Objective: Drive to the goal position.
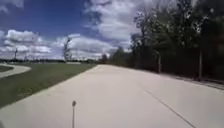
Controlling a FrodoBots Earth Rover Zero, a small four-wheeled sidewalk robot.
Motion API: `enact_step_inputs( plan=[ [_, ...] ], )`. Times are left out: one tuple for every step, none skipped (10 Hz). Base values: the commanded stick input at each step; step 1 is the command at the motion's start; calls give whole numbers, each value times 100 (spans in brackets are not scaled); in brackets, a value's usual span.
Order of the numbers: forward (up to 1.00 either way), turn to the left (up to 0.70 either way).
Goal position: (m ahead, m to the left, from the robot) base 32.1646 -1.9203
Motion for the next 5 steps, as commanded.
enact_step_inputs(
  plan=[
    [100, 0],
    [100, 0],
    [100, 0],
    [100, 0],
    [100, 0]
  ],
)
